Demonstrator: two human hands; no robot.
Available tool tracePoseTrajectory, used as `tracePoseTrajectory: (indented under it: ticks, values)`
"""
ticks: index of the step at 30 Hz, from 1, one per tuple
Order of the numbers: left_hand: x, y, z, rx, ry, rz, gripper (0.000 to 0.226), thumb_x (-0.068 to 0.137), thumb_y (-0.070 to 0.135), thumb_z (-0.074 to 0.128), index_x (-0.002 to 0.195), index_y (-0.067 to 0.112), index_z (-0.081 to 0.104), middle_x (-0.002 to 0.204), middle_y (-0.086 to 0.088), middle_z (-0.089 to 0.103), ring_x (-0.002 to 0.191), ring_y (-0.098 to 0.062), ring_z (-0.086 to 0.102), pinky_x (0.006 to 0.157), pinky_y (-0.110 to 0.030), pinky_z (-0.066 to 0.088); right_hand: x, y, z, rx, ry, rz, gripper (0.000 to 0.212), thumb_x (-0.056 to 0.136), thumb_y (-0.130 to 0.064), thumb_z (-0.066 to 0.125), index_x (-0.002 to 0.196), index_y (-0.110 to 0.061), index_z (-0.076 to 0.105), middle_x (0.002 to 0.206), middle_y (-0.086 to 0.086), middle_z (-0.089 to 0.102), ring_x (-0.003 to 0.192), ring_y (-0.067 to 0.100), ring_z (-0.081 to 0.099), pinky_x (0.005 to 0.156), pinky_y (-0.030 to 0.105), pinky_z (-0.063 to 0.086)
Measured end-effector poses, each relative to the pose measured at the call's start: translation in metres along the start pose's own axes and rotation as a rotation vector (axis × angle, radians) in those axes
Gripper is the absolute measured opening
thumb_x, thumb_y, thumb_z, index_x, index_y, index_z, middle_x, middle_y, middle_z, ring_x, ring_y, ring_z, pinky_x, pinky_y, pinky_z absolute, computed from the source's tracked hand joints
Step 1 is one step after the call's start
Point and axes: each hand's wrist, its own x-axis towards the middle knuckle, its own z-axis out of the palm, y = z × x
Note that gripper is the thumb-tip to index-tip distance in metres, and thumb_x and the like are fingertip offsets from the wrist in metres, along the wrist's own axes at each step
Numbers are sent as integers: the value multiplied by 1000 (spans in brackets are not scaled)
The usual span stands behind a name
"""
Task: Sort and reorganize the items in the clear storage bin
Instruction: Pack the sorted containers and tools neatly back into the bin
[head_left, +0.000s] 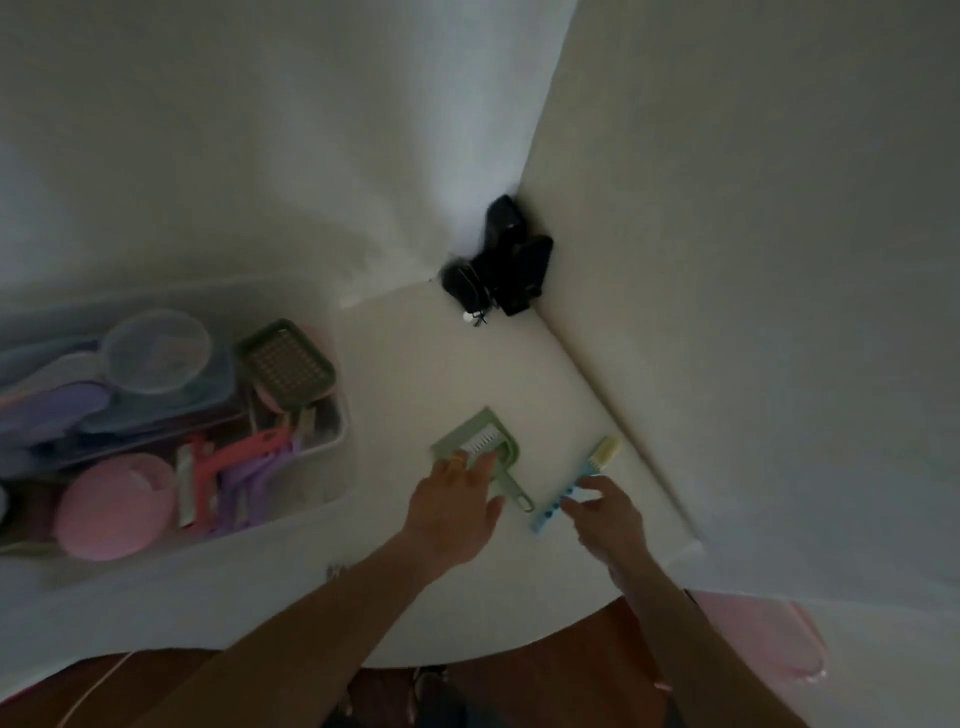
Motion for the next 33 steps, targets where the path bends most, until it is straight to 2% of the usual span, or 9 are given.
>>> tracePoseTrajectory:
  ticks: [3, 7, 10, 12, 15, 19, 23, 30, 33]
  values:
    - [22, 14, 29, -145, -62, -203, 54, 101, 48, 41, 143, 15, 37, 138, -11, 55, 123, -28, 54, 100, -35, 44, 30, 14, 23, -10, 68, 111, 61, 85, -54, 64, 129, -14, 49, 115, 12, 66, 101, 31, 65, 89, 38, 52]
    - [50, 46, 54, -415, -47, -545, 66, 93, 60, 52, 132, 6, 51, 133, -12, 60, 124, -29, 54, 99, -34, 44, 63, 13, 35, -21, 161, 229, 69, 82, -45, 72, 125, -1, 41, 121, 22, 59, 108, 38, 60, 83, 40, 48]
    - [65, 55, 77, -713, -70, -780, 64, 82, 56, 70, 120, 4, 63, 118, -10, 69, 112, -26, 64, 94, -31, 50, 76, 22, 42, -44, 141, 248, 53, 78, -34, 75, 114, -2, 53, 105, 17, 64, 98, 35, 64, 77, 35, 50]
    - [73, 53, 91, -934, -60, -835, 40, 77, 44, 79, 95, 10, 74, 99, -8, 76, 88, -19, 72, 83, -28, 58, 79, 30, 40, -34, 117, 219, 31, 79, -28, 71, 99, -5, 66, 89, 13, 66, 83, 30, 65, 71, 32, 53]
    - [69, 56, 89, -1216, 17, -806, 16, 77, 23, 84, 71, 15, 71, 83, -9, 77, 70, -19, 75, 72, -33, 63, 67, 29, 26, 81, 105, 177, 21, 86, -20, 65, 102, -7, 69, 84, 9, 69, 76, 24, 64, 69, 31, 50]
    - [45, 58, 32, -1393, 72, -565, 13, 80, 7, 80, 73, 11, 70, 69, -8, 73, 64, -20, 72, 71, -39, 63, 14, -5, -9, 365, 103, -28, 19, 94, -15, 59, 113, -14, 57, 96, 4, 69, 75, 13, 71, 73, 35, 57]
    - [-1, 20, -58, -1426, 189, -341, 5, 85, 7, 75, 83, 8, 71, 74, -10, 73, 62, -18, 69, 67, -30, 60, -47, -81, -34, 459, 36, -356, 13, 95, -9, 59, 107, -13, 57, 98, 5, 66, 71, 18, 69, 67, 35, 55]
    - [-118, -126, -179, -1403, 286, -241, 23, 88, -9, 64, 111, -14, 63, 78, -10, 73, 66, -11, 70, 66, -21, 59, -145, -204, -8, 296, -233, -785, 14, 92, -8, 64, 102, -17, 63, 90, 0, 70, 70, 14, 67, 70, 35, 55]
    - [-174, -203, -202, -1297, 289, -278, 19, 87, -10, 65, 106, -7, 68, 80, -7, 75, 71, -10, 72, 63, -18, 56, -166, -230, 16, -22, -283, -918, 18, 88, -16, 69, 92, -32, 64, 81, -15, 68, 67, 8, 64, 60, 29, 51]
